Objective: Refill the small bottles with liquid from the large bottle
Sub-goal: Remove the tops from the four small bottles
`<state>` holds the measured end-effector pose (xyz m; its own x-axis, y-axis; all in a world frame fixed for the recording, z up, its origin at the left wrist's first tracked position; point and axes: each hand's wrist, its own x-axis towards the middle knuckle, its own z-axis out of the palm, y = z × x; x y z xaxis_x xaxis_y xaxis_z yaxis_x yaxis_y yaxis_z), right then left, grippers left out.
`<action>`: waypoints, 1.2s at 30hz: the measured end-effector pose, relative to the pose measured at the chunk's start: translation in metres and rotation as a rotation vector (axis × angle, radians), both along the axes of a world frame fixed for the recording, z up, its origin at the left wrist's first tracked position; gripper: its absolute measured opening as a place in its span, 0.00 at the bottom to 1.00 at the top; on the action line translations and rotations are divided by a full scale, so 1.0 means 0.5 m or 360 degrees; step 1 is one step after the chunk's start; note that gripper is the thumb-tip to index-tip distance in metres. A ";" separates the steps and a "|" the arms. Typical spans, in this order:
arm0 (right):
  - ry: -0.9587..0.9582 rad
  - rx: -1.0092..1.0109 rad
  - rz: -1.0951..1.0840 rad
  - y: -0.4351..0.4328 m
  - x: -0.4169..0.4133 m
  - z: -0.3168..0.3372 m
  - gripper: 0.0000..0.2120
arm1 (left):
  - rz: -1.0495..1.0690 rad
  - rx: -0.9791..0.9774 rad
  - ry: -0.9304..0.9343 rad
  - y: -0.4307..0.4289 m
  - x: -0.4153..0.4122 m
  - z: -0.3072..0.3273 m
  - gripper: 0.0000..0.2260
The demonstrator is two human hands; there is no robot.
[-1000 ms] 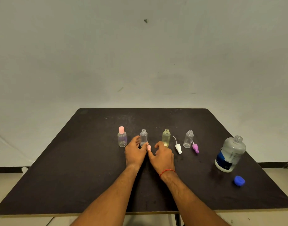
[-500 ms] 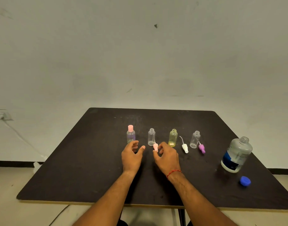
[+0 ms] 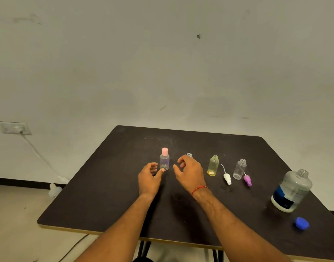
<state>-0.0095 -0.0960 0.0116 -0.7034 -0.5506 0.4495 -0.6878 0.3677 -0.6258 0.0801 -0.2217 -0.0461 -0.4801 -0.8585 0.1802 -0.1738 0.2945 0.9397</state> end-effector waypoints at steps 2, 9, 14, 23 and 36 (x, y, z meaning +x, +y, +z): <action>0.0009 0.0033 0.0026 -0.016 -0.001 0.008 0.08 | -0.0018 0.0023 -0.0003 -0.003 -0.007 -0.002 0.17; 0.0058 0.0161 0.0024 -0.092 -0.019 0.030 0.14 | -0.0064 0.0010 0.0035 -0.022 -0.023 -0.009 0.27; 0.0026 0.0299 0.0121 -0.139 -0.023 0.043 0.22 | -0.0130 -0.0041 -0.0008 -0.023 -0.029 -0.014 0.27; 0.0098 0.0502 0.0145 -0.155 -0.015 0.048 0.03 | -0.0165 -0.0083 0.0075 -0.020 -0.025 -0.017 0.20; 0.0160 0.0514 0.0332 -0.120 -0.003 0.060 0.05 | -0.0172 -0.0130 0.0180 -0.006 -0.013 -0.008 0.16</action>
